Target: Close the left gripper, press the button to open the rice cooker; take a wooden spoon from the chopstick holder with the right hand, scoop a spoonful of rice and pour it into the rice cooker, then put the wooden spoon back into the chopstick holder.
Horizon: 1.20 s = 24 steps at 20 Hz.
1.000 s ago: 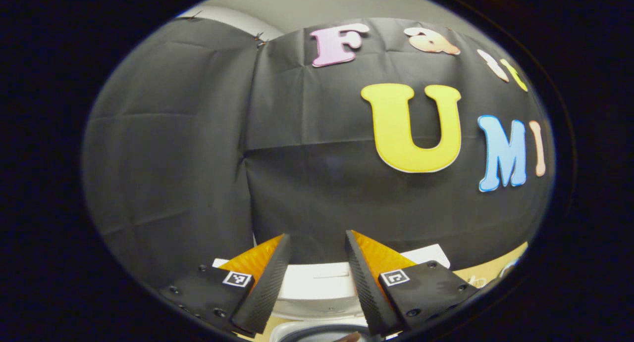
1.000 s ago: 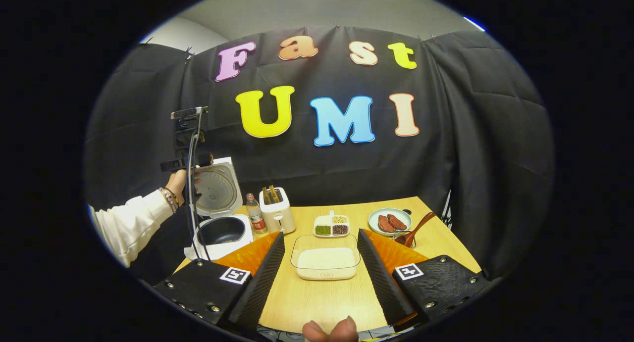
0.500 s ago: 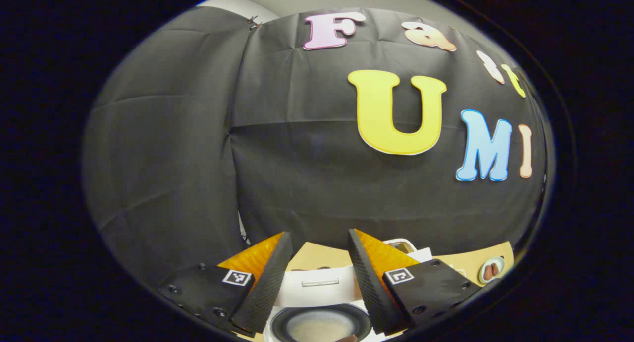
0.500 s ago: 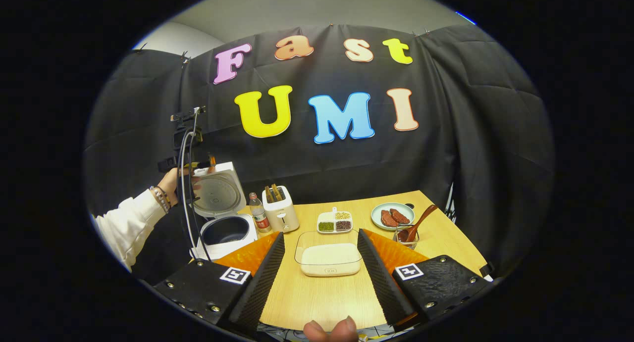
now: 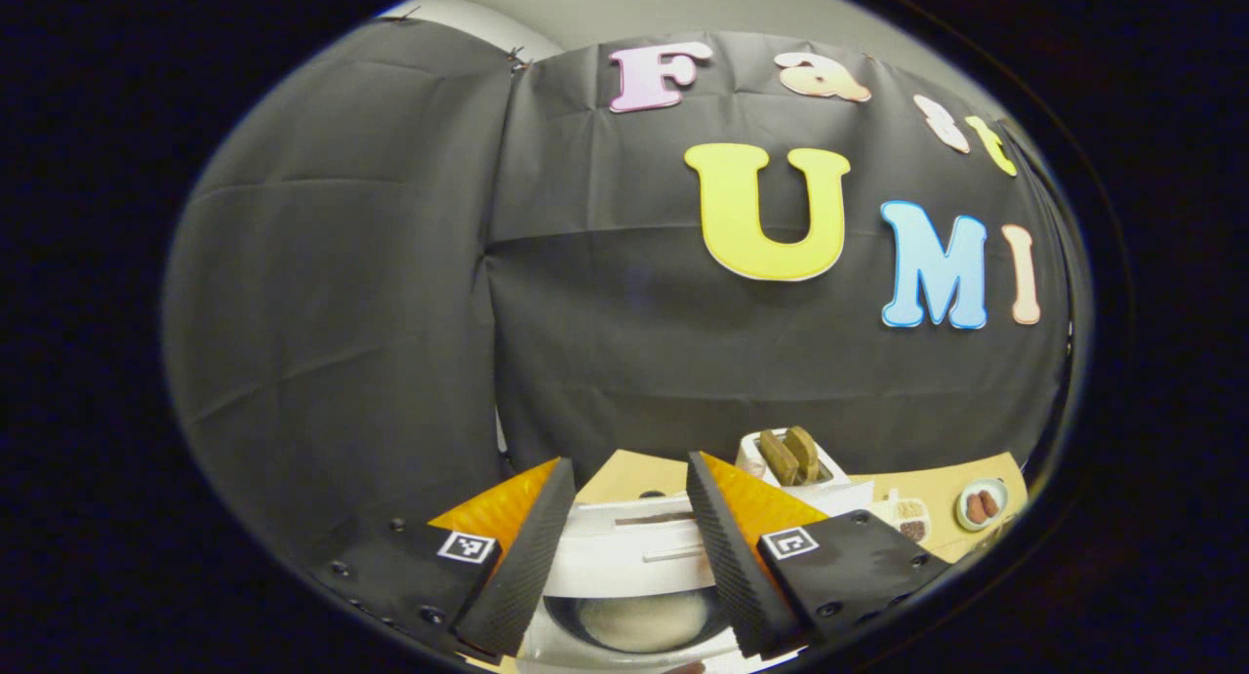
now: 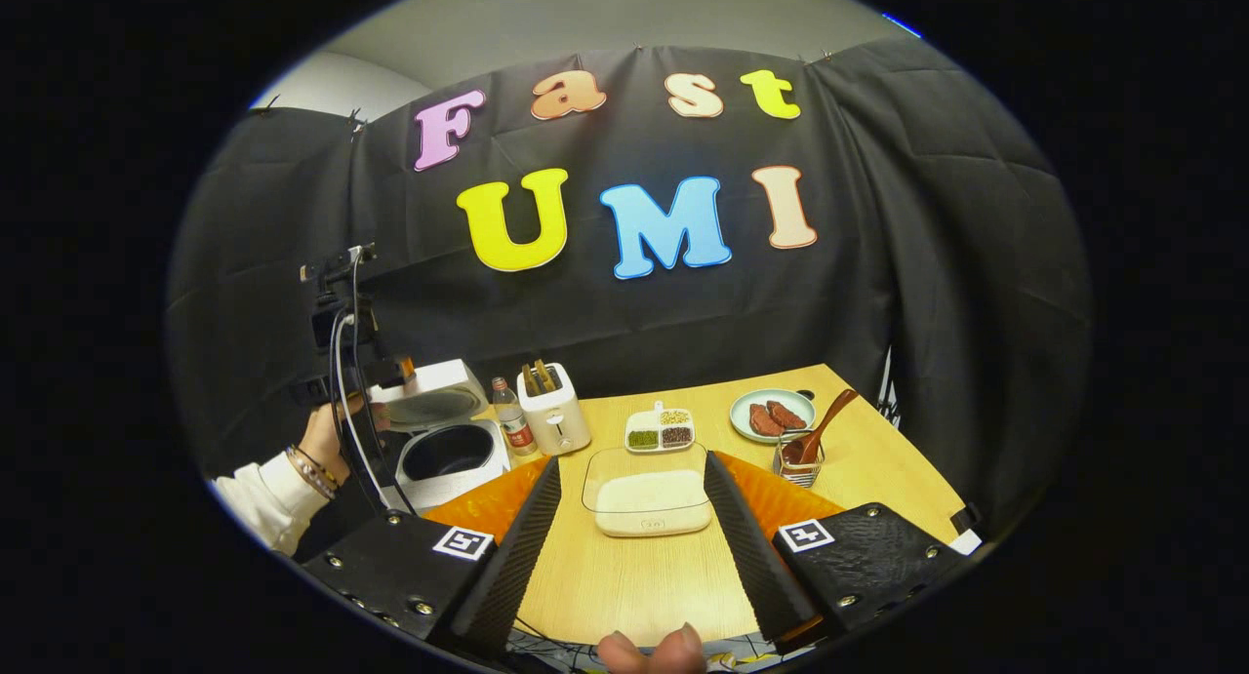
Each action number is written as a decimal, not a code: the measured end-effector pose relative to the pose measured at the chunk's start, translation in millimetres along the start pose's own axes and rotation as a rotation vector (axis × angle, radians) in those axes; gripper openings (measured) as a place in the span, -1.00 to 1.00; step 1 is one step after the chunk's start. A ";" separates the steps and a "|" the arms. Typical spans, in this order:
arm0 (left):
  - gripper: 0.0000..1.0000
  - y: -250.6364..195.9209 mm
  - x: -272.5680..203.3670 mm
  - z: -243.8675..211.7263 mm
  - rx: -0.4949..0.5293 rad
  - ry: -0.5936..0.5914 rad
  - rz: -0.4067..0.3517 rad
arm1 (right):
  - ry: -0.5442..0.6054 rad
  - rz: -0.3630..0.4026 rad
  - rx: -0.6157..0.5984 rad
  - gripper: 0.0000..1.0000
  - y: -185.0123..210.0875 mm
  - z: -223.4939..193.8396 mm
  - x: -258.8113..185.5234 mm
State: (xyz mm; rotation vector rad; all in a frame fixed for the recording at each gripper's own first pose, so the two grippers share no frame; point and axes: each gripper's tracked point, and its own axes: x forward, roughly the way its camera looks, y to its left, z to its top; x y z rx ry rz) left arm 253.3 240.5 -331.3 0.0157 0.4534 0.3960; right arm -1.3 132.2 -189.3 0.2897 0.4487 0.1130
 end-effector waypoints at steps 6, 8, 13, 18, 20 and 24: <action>0.58 -27.7 -29.7 -72.2 0.031 0.073 -0.040 | 0.022 0.014 0.011 0.82 5.9 -10.6 0.0; 0.62 -30.4 -32.9 -93.7 0.042 0.103 -0.028 | 0.025 0.017 0.015 0.82 7.7 -11.9 -0.8; 0.58 -31.3 -39.6 -151.5 0.079 0.174 -0.032 | 0.036 0.017 0.017 0.82 6.2 -17.4 -1.3; 0.69 -29.4 -43.7 -167.1 0.012 0.186 -0.058 | 0.040 0.011 0.030 0.82 2.9 -18.7 -1.3; 0.62 -29.5 -44.7 -166.4 0.037 0.190 -0.066 | 0.036 0.009 0.038 0.82 2.0 -17.2 -0.3; 0.65 -29.1 -59.3 -161.9 -0.034 0.238 -0.110 | 0.022 0.000 0.046 0.82 -2.9 -12.6 2.1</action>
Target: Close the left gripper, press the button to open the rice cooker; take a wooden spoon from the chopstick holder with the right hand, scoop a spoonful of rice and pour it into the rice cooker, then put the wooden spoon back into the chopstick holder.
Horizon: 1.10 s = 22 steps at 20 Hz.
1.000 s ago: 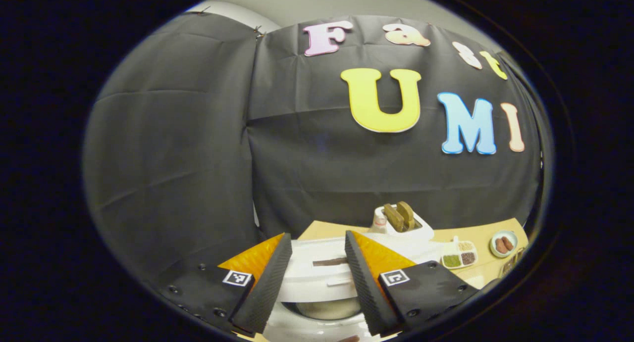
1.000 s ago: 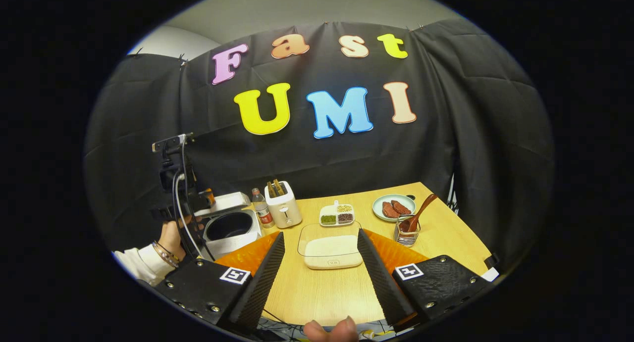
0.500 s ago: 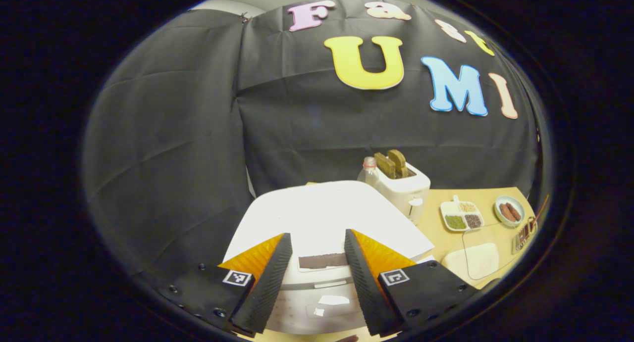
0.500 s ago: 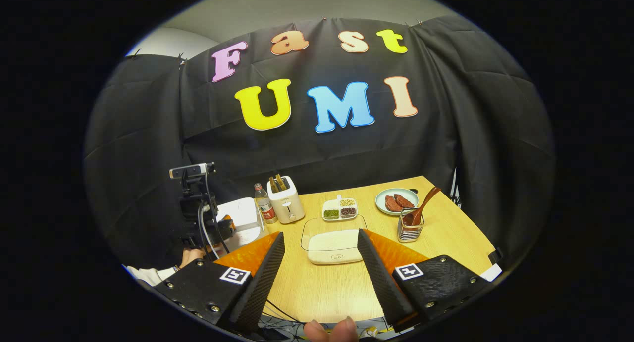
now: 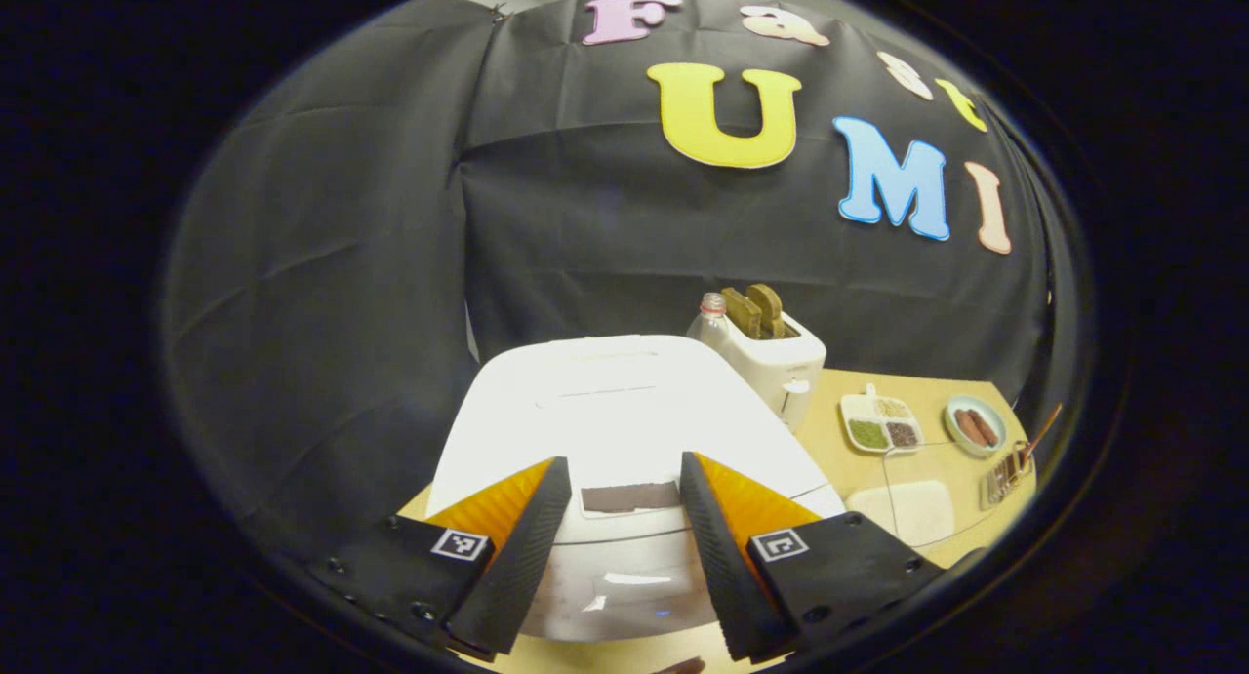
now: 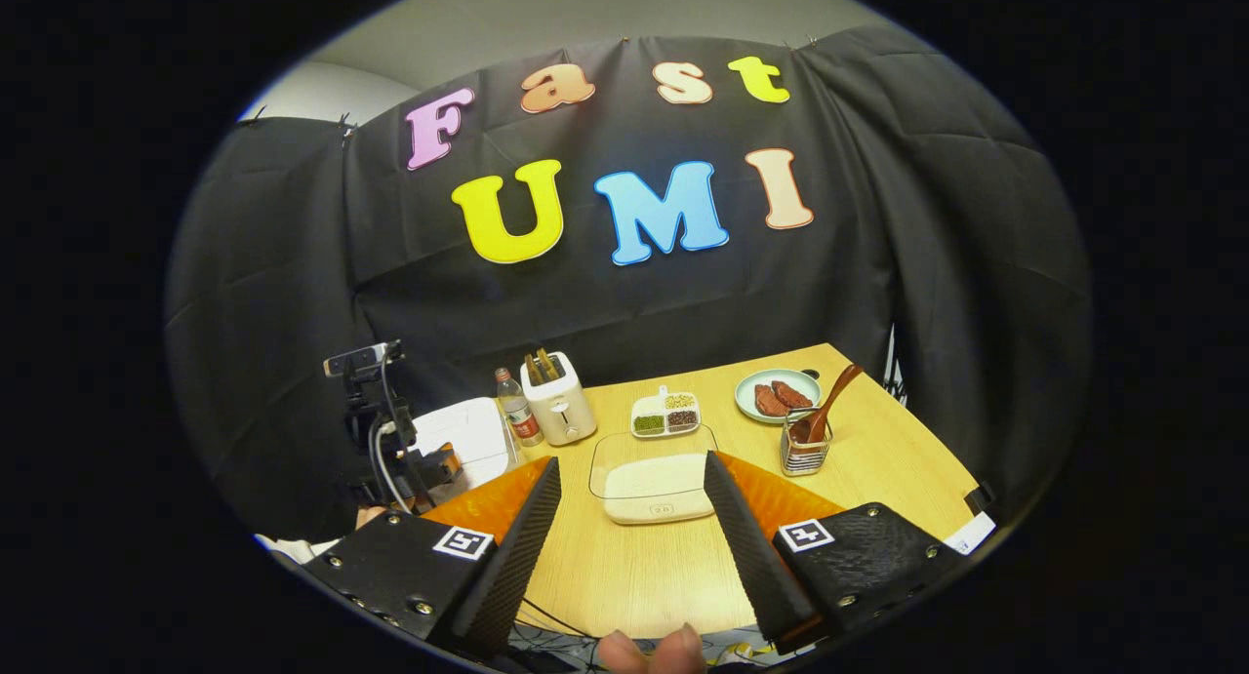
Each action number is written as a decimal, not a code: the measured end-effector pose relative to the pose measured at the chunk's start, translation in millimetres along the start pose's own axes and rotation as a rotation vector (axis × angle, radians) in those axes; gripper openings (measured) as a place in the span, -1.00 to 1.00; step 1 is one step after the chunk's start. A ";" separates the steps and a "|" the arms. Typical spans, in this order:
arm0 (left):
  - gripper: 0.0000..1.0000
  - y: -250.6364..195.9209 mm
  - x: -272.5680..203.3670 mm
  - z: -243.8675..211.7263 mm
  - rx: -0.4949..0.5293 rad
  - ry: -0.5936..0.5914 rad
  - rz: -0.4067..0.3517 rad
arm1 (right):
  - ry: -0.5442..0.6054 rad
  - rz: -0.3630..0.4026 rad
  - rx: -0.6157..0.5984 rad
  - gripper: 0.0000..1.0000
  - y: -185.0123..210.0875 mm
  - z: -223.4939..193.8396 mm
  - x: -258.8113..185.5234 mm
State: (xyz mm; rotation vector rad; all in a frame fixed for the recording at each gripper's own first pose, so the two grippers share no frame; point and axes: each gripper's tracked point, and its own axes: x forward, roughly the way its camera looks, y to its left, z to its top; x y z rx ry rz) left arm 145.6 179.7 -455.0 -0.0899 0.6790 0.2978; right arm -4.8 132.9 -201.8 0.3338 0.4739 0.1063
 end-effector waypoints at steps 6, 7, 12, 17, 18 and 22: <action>0.65 -12.6 -36.8 12.4 -0.013 0.009 -0.055 | 0.007 -0.004 -0.013 0.82 -10.4 -2.9 6.5; 0.56 -17.2 -49.5 13.2 -0.034 0.016 -0.073 | 0.009 -0.003 -0.022 0.82 -13.9 -4.1 9.5; 0.56 -60.9 -111.0 -6.8 -0.051 0.048 -0.161 | 0.027 0.001 -0.071 0.82 -47.1 -21.3 27.3; 0.66 -111.9 -174.8 -49.1 0.030 0.081 -0.194 | 0.087 0.024 -0.081 0.82 -104.2 -47.8 37.6; 0.67 -124.3 -188.5 -54.7 0.037 0.083 -0.195 | 0.091 0.031 -0.079 0.82 -117.2 -49.3 35.9; 0.76 -166.6 -243.7 -66.1 0.080 0.094 -0.193 | 0.077 0.043 -0.080 0.82 -169.1 -47.6 31.3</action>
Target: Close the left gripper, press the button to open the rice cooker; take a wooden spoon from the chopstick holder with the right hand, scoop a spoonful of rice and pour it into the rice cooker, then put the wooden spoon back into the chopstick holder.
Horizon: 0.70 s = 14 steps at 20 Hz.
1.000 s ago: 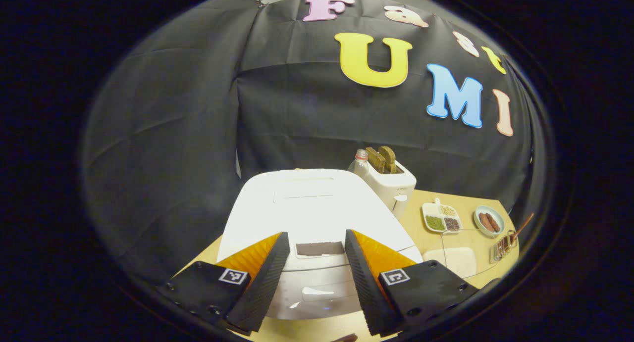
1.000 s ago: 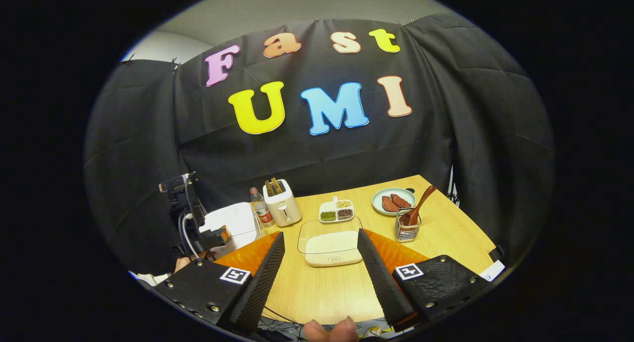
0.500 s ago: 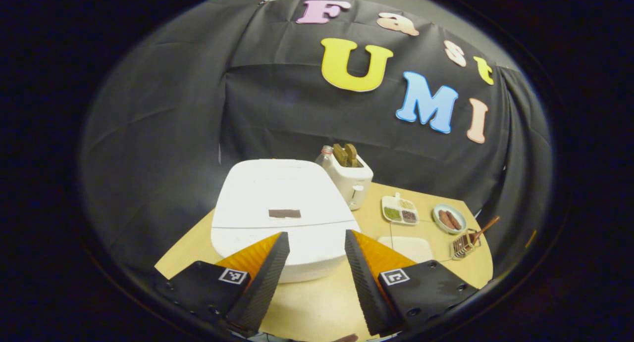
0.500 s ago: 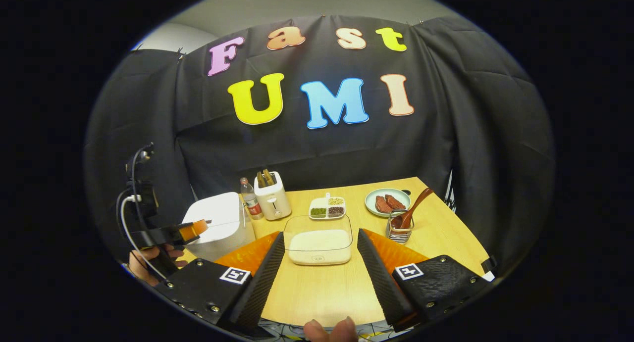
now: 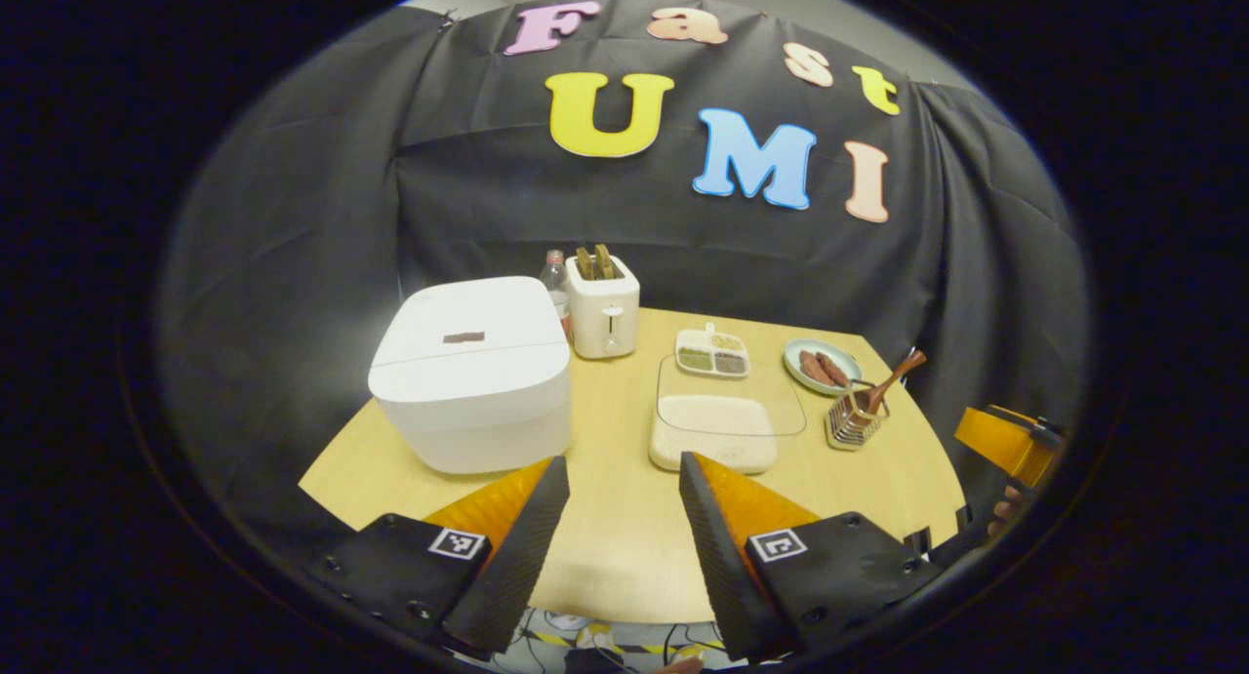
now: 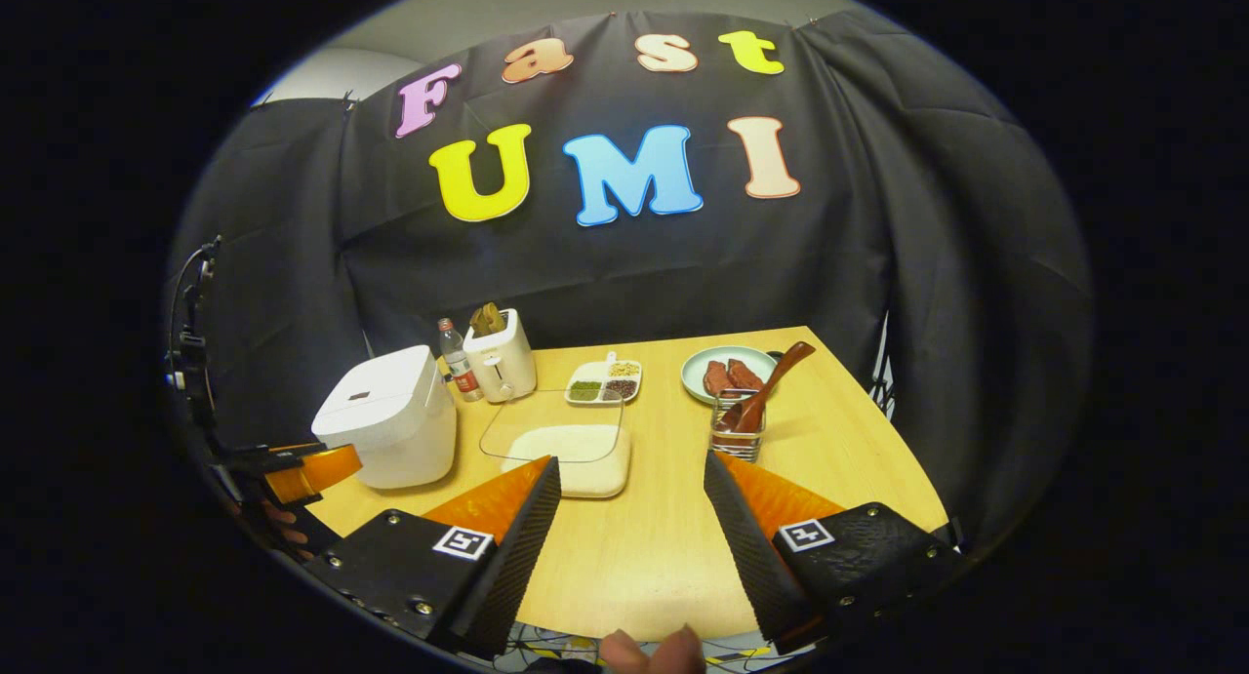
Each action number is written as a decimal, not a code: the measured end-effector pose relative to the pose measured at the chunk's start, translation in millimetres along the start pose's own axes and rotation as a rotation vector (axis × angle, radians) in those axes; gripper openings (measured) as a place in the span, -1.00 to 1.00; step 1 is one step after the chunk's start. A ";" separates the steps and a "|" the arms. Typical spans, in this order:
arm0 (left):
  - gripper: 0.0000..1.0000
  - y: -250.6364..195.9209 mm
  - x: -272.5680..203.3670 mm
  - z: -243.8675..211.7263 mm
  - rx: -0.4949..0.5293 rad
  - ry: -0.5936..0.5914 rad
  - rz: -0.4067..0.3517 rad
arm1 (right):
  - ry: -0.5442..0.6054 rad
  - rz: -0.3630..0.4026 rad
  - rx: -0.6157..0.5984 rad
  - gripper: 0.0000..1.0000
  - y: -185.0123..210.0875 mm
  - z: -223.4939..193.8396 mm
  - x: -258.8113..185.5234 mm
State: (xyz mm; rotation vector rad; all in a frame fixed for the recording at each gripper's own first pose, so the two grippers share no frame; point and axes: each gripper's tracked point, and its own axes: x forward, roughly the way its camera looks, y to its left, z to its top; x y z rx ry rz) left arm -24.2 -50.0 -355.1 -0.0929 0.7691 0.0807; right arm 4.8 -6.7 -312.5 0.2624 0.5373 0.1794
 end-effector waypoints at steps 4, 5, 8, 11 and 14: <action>0.76 -33.9 -59.6 47.4 0.026 -0.110 0.021 | -0.099 0.003 -0.003 0.81 -22.5 34.1 -32.4; 0.66 -44.5 -72.3 60.1 0.027 -0.133 0.008 | -0.116 -0.003 -0.013 0.82 -25.7 45.9 -43.4; 0.65 -61.8 -111.9 117.3 0.077 -0.251 -0.002 | -0.238 -0.023 -0.027 0.81 -27.4 103.4 -78.3; 0.67 -71.1 -150.2 171.5 0.077 -0.360 -0.024 | -0.293 -0.033 -0.026 0.82 -22.2 142.6 -107.5; 0.73 -70.1 -191.7 205.9 0.048 -0.452 -0.058 | -0.329 -0.057 -0.045 0.81 -21.3 174.3 -130.8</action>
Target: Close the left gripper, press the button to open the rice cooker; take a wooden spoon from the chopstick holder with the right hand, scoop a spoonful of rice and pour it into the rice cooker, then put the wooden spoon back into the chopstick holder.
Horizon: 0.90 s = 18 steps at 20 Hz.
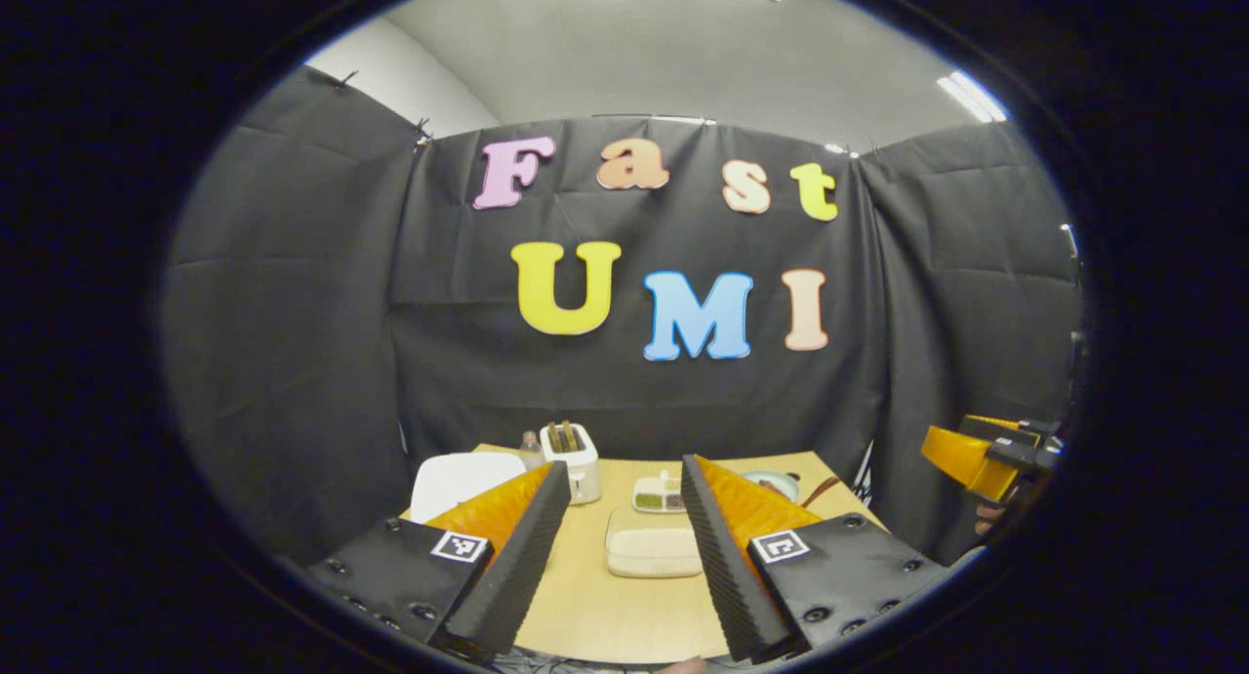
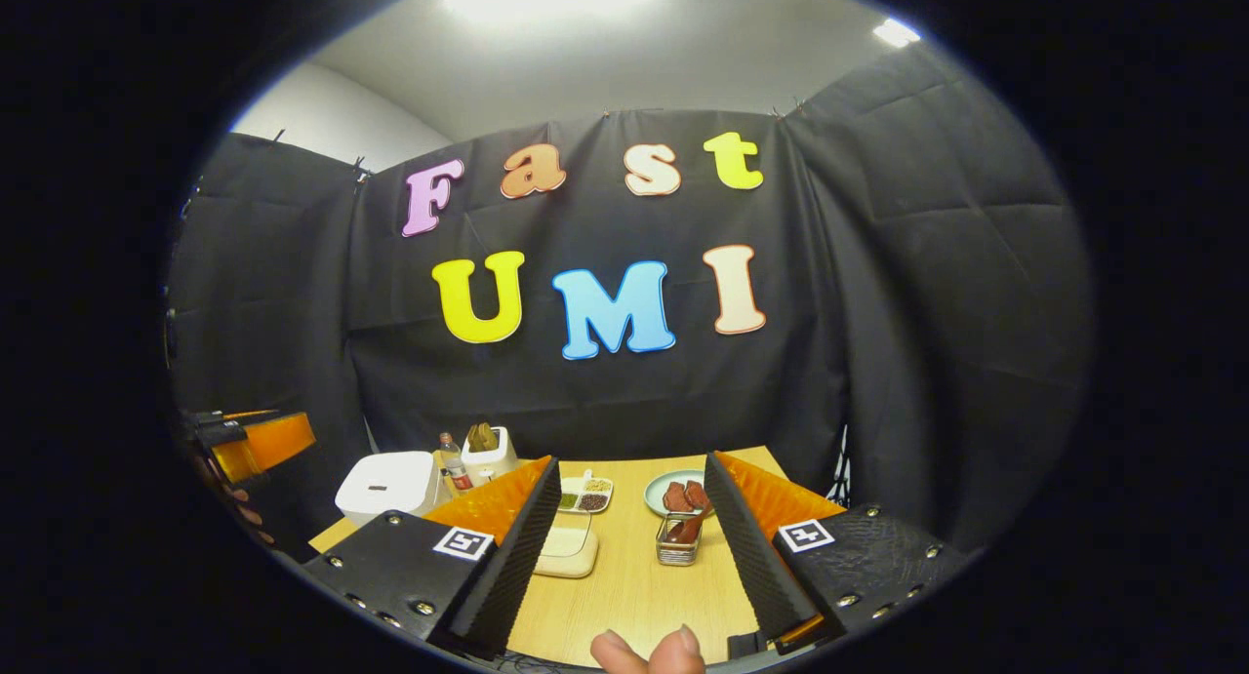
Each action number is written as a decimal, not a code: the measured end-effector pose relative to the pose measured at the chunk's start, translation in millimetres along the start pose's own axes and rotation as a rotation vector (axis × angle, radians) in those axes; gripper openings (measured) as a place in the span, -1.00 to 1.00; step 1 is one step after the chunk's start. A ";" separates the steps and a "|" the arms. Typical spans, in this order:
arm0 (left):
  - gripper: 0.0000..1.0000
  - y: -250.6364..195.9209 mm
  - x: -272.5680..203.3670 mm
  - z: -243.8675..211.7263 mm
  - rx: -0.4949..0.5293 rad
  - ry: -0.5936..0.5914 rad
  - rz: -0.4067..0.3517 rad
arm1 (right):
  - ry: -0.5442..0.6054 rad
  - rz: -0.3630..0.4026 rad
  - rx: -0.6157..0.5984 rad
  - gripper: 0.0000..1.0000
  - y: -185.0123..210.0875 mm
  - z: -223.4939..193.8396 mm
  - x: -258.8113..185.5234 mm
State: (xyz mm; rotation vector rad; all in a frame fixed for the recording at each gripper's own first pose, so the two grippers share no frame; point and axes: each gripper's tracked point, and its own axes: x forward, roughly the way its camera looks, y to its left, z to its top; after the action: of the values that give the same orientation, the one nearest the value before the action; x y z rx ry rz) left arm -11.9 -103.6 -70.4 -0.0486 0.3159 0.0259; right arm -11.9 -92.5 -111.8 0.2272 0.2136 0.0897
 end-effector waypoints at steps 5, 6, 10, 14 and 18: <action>0.73 22.2 -19.0 23.2 -0.018 -0.061 -0.001 | -0.076 0.008 0.026 0.81 17.7 39.1 -13.6; 0.56 27.0 -20.1 19.2 -0.023 -0.060 0.001 | -0.088 0.004 0.015 0.81 20.6 43.4 -12.5; 0.70 42.0 -28.1 26.6 -0.025 -0.092 0.007 | -0.054 0.039 -0.003 0.82 47.1 30.7 -3.1; 0.56 62.7 -36.2 20.4 -0.036 -0.094 0.032 | -0.027 0.080 -0.027 0.82 73.3 22.7 -1.9; 0.56 81.1 -40.7 6.4 -0.063 -0.074 0.056 | -0.020 0.090 -0.045 0.81 82.7 21.2 0.1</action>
State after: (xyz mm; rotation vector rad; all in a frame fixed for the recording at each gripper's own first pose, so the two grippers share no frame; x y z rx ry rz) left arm -51.3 -23.0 -55.2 -0.1015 0.2423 0.0927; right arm -12.5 -16.8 -72.4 0.1927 0.1808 0.1814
